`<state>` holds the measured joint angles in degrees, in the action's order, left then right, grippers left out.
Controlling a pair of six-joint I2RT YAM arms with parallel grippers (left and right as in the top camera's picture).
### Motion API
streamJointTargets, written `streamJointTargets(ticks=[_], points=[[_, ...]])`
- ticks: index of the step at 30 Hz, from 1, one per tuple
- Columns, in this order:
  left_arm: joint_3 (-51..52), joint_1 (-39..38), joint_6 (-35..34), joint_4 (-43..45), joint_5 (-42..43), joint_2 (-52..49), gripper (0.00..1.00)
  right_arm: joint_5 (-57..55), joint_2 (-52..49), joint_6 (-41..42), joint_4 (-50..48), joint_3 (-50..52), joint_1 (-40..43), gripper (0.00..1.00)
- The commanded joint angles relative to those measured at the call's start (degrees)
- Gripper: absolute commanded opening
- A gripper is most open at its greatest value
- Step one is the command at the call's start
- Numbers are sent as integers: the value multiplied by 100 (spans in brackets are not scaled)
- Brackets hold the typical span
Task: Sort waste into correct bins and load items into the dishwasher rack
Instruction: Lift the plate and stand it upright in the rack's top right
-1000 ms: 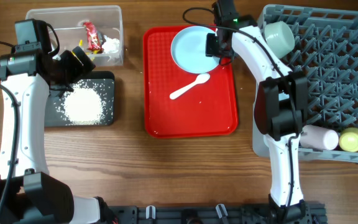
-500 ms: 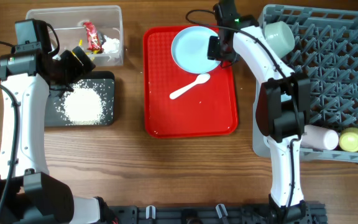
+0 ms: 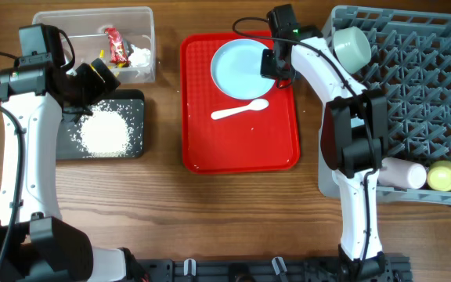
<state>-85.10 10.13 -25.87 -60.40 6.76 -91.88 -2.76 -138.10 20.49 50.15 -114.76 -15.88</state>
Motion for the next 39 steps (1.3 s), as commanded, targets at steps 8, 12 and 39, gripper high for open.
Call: streamJointTargets(ticks=[8,12,39], points=[[-52,-11,-52,11,24,37,100,-1152,2188,-1722,94,109,-24,4],[-52,-11,-52,11,24,37,100,-2328,2634,-1775,223,109,-22,4],[-52,-11,-52,11,24,37,100,-5193,3265,-2806,138,776,2461,4]])
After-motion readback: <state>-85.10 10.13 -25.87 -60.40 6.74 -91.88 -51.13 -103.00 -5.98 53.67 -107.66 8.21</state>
